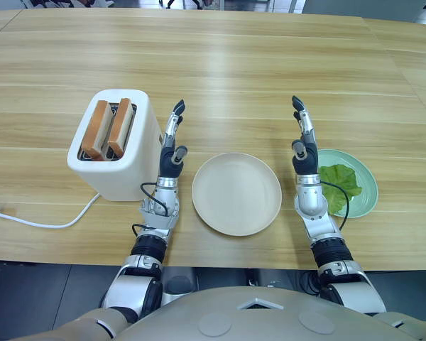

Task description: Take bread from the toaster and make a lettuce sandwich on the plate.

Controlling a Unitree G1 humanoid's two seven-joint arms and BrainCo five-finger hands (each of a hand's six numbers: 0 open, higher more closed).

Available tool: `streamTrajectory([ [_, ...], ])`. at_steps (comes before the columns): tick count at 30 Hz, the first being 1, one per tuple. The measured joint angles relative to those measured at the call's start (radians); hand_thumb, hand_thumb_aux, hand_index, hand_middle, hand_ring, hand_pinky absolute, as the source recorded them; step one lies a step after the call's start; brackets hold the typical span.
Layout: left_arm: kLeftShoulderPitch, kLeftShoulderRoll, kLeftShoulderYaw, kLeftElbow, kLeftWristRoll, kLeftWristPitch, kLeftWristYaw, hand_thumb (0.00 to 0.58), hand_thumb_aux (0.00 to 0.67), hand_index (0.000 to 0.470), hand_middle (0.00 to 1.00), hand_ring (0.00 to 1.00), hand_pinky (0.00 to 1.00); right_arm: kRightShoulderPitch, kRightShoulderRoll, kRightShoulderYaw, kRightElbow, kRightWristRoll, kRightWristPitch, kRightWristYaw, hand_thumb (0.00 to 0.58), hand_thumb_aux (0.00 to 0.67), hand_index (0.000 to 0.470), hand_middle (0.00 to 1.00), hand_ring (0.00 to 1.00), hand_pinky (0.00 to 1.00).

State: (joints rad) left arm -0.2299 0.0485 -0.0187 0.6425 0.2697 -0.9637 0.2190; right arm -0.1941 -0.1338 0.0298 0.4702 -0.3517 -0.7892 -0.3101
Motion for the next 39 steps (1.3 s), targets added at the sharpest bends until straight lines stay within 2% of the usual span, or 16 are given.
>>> streamTrajectory([
  [13, 0.033, 0.001, 0.000, -0.070, -0.023, 0.011, -0.032, 0.000, 0.000, 0.000, 0.00, 0.00, 0.00, 0.004, 0.000, 0.004, 0.001, -0.004, 0.002, -0.001, 0.000, 0.000, 0.000, 0.00, 0.00, 0.00],
  [16, 0.061, 0.006, 0.002, -0.149, -0.024, 0.015, -0.035, 0.000, 0.000, 0.000, 0.00, 0.00, 0.00, 0.006, 0.000, 0.009, -0.001, -0.006, 0.002, 0.002, 0.000, 0.000, 0.000, 0.00, 0.00, 0.00],
  [18, 0.110, 0.030, 0.016, -0.298, -0.023, 0.041, -0.042, 0.000, 0.000, 0.000, 0.00, 0.00, 0.00, 0.006, 0.001, 0.014, -0.001, -0.008, 0.002, 0.003, 0.000, 0.000, 0.000, 0.00, 0.00, 0.00],
  [22, 0.177, 0.121, 0.144, -0.574, -0.020, 0.122, -0.039, 0.000, 0.000, 0.000, 0.00, 0.00, 0.00, 0.004, 0.000, 0.020, -0.003, -0.010, 0.002, 0.004, 0.000, 0.000, 0.000, 0.00, 0.00, 0.00],
  [27, 0.252, 0.214, 0.293, -0.715, 0.032, 0.213, -0.030, 0.000, 0.000, 0.000, 0.00, 0.00, 0.00, 0.003, 0.000, 0.026, -0.001, -0.012, 0.002, 0.005, 0.000, 0.000, 0.000, 0.00, 0.00, 0.00],
  [33, 0.323, 0.323, 0.455, -0.735, 0.133, 0.309, 0.008, 0.000, 0.000, 0.000, 0.00, 0.00, 0.00, 0.001, -0.001, 0.039, 0.000, -0.012, 0.002, 0.010, 0.000, 0.000, 0.000, 0.00, 0.00, 0.00],
  [39, 0.345, 0.418, 0.520, -0.664, 0.235, 0.396, 0.071, 0.000, 0.000, 0.000, 0.00, 0.00, 0.00, 0.001, -0.003, 0.040, 0.000, -0.011, 0.002, 0.012, 0.000, 0.000, 0.000, 0.00, 0.00, 0.00],
])
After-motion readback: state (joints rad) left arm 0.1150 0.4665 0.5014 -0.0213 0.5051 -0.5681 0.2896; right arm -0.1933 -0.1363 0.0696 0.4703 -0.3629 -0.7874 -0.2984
